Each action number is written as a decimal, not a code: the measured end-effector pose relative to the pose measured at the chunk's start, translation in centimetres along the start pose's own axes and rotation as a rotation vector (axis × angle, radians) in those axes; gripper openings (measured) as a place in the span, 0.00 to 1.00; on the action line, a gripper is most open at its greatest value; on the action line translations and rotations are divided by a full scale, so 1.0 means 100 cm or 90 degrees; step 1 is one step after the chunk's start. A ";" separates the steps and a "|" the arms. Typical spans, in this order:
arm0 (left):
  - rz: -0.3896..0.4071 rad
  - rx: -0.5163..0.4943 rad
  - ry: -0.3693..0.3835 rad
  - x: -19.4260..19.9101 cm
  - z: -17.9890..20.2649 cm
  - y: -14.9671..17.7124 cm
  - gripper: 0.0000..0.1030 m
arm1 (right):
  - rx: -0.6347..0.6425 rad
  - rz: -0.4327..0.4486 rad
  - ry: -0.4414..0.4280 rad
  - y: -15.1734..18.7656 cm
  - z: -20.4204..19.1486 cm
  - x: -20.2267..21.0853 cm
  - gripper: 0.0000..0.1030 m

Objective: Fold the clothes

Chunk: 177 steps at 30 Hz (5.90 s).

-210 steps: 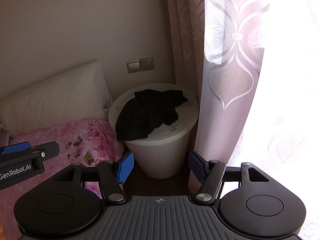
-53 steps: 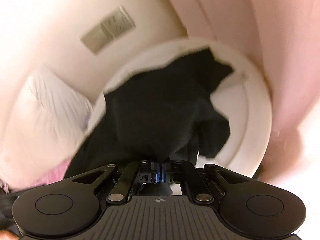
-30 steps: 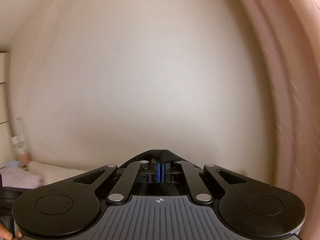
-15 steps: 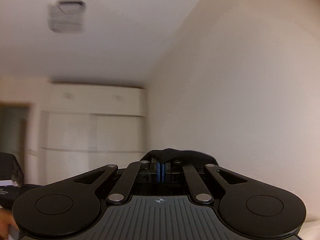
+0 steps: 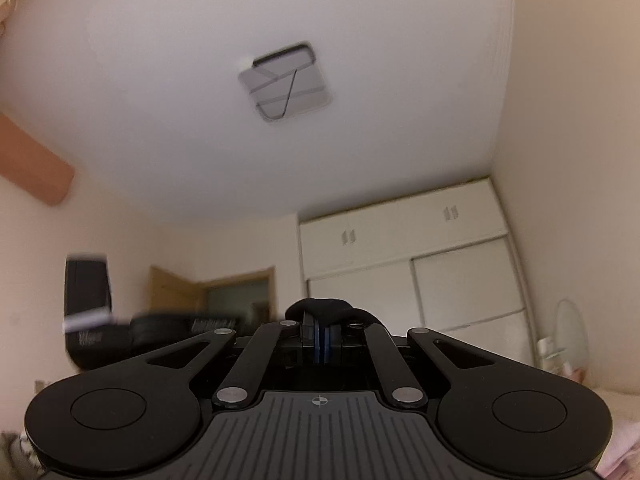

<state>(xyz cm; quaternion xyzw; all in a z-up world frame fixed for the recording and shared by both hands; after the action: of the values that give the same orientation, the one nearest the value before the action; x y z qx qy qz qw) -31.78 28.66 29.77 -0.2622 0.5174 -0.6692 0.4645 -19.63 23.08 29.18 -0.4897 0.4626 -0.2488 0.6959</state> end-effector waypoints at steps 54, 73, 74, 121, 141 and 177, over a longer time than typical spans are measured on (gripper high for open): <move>-0.495 0.247 -0.705 0.301 -0.067 0.419 0.31 | 0.162 -0.810 -0.317 0.403 -0.071 0.337 0.48; -0.524 0.250 -0.637 0.311 -0.158 0.408 0.31 | 0.134 -0.830 -0.185 0.405 -0.100 0.284 0.48; -0.524 0.250 -0.633 0.311 -0.160 0.410 0.31 | 0.133 -0.835 -0.179 0.408 -0.099 0.284 0.48; -0.420 0.610 -0.756 0.248 -0.344 0.597 0.33 | 0.539 -0.750 -0.440 0.699 -0.088 0.252 0.48; -0.273 0.791 -0.681 0.214 -0.422 0.636 0.26 | 0.634 -0.716 -0.449 0.753 -0.118 0.224 0.43; -0.383 0.535 -0.952 0.372 -0.427 0.561 0.24 | -0.606 -0.922 0.476 0.656 0.223 0.389 0.48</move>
<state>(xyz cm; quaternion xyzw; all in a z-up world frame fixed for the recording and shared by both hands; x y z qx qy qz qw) -63.72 12.76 -41.52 -0.5610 -0.2960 -0.5511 0.5422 10.59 28.11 -44.12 -0.7792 0.2918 -0.5466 -0.0947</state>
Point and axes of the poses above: each gripper's, at about its wrist camera, not at the fingertips, and x roughly against the way its jaws point, z to its right, y to its underside, the point moved 10 cm from there along -x, roughly the way its jaws point, and after that the axes turned 13 degrees about x, right-handed, at the moved point
